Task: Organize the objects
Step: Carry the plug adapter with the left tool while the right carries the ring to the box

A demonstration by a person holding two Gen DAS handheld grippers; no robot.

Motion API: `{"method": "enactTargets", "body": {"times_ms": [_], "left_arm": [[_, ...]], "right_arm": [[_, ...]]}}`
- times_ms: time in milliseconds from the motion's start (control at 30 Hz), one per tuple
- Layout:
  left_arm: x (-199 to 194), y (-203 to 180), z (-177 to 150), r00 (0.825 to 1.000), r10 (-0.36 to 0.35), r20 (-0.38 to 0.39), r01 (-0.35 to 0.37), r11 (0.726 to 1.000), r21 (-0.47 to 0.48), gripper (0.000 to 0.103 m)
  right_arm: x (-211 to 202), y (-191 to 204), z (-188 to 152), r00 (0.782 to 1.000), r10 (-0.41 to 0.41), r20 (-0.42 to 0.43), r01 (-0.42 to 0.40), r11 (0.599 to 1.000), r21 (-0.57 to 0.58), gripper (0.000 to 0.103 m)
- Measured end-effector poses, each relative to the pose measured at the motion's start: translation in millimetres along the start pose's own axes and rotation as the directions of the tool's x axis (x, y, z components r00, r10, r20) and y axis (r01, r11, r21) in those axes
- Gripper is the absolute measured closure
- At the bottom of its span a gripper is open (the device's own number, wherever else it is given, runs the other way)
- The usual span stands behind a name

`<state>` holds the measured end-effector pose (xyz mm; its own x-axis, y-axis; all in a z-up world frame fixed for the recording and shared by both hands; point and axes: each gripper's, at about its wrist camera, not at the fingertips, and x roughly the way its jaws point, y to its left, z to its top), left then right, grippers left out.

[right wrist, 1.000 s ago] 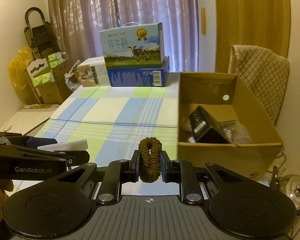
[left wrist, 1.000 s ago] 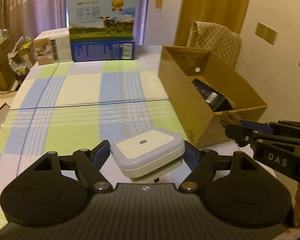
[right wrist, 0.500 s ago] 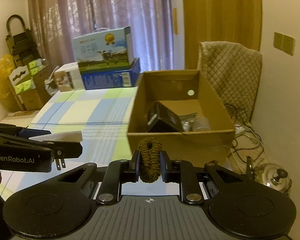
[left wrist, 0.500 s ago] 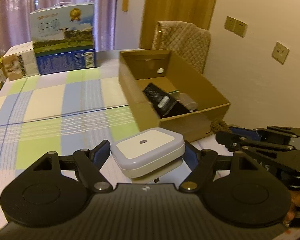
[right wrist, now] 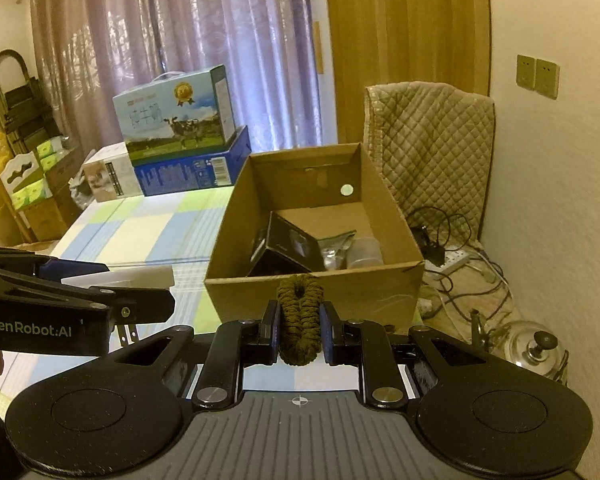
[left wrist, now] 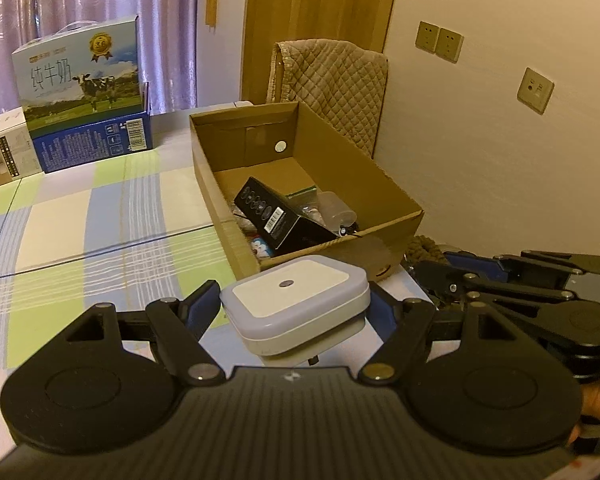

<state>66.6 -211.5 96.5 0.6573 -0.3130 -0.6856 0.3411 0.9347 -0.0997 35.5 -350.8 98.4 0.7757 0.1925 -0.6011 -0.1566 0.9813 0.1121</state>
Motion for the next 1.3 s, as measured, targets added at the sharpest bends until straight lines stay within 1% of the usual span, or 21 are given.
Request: {"method": "enactTargets", "body": {"times_ms": [300,567,767,967,1300], "left_arm": [[13,-9,9,1.000,-0.016,-0.002,0.016,1.000,0.011,0.030],[29,-14,35,1.000,-0.027,0.012,0.026,0.999,0.026,0.030],[45,-11,64,0.999,-0.014,0.029,0.012,0.999,0.053,0.030],[69,-2,90,0.999,-0.014,0.033,0.012,0.998,0.057,0.030],[108,12,119,0.999,-0.031,0.020,0.030,0.998,0.051,0.030]], "right_arm": [[6,-17,10,1.000,-0.010,0.008,0.010,1.000,0.006,0.086],[20,-33,32,0.999,-0.030,0.022,0.031,0.999,-0.020,0.086],[39,-46,55,0.999,-0.031,0.021,0.032,0.999,-0.035,0.086],[66,-55,76,1.000,-0.020,-0.002,0.020,0.999,-0.049,0.086],[110,-60,103,0.999,0.011,-0.037,-0.013,0.999,-0.037,0.086]]}}
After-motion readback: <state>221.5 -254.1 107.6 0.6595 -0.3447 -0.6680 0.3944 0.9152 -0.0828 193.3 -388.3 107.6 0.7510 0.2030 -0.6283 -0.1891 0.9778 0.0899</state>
